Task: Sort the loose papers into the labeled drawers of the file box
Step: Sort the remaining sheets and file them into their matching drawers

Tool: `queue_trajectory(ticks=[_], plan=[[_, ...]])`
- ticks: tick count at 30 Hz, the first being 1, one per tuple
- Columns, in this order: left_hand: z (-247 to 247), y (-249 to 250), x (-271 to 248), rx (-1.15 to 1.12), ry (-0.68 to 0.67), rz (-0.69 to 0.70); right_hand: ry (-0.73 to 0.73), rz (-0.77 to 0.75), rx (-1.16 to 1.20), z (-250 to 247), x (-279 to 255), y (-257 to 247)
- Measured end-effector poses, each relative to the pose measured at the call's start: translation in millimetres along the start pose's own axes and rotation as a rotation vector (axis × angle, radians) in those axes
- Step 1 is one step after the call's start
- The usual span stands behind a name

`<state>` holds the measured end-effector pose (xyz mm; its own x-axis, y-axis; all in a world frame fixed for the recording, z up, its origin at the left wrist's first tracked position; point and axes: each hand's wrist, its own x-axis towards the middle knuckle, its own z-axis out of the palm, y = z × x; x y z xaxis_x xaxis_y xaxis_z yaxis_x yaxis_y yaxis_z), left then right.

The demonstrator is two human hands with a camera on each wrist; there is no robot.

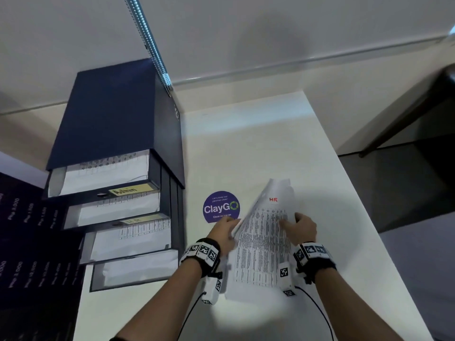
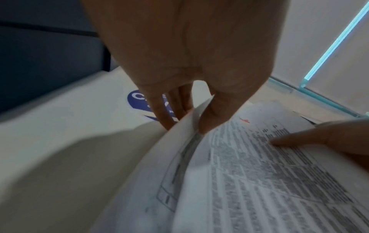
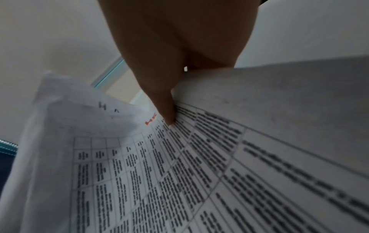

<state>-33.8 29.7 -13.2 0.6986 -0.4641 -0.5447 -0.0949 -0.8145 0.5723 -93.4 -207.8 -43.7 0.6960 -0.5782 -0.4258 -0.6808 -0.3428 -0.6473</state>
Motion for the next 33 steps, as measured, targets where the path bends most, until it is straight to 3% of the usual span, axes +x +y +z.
queue_trajectory(ticks=[2, 6, 12, 16, 20, 24, 27, 33], plan=[[0.8, 12.7, -6.6, -0.156, 0.048, -0.014, -0.014, -0.033, 0.024, 0.8, 1.2, -0.3], [-2.6, 25.3, -11.7, -0.697, 0.171, -0.162, -0.020, -0.162, 0.152, -4.7, -0.7, -18.0], [-40.1, 25.6, -14.2, -0.684, 0.516, -0.018, 0.007, -0.489, 0.401, -27.9, -10.2, -75.6], [-84.7, 45.3, -30.2, -0.653, 0.669, 0.170, -0.003, -0.525, 0.636, -56.2, -25.2, -123.1], [-91.9, 41.9, -51.8, -0.628, 0.569, 0.248, -0.086, -0.531, 0.708, -63.4, -41.6, -121.5], [-70.8, 19.3, -56.0, -0.566, 0.527, 0.120, -0.134, -0.498, 0.428, -47.5, -47.1, -86.0], [-66.4, 16.6, -62.1, -0.538, 0.540, 0.097, -0.163, -0.485, 0.360, -41.1, -54.9, -70.8], [-82.5, 15.5, -95.9, -0.664, 0.535, 0.073, -0.190, -0.486, 0.452, -57.7, -85.9, -101.9]])
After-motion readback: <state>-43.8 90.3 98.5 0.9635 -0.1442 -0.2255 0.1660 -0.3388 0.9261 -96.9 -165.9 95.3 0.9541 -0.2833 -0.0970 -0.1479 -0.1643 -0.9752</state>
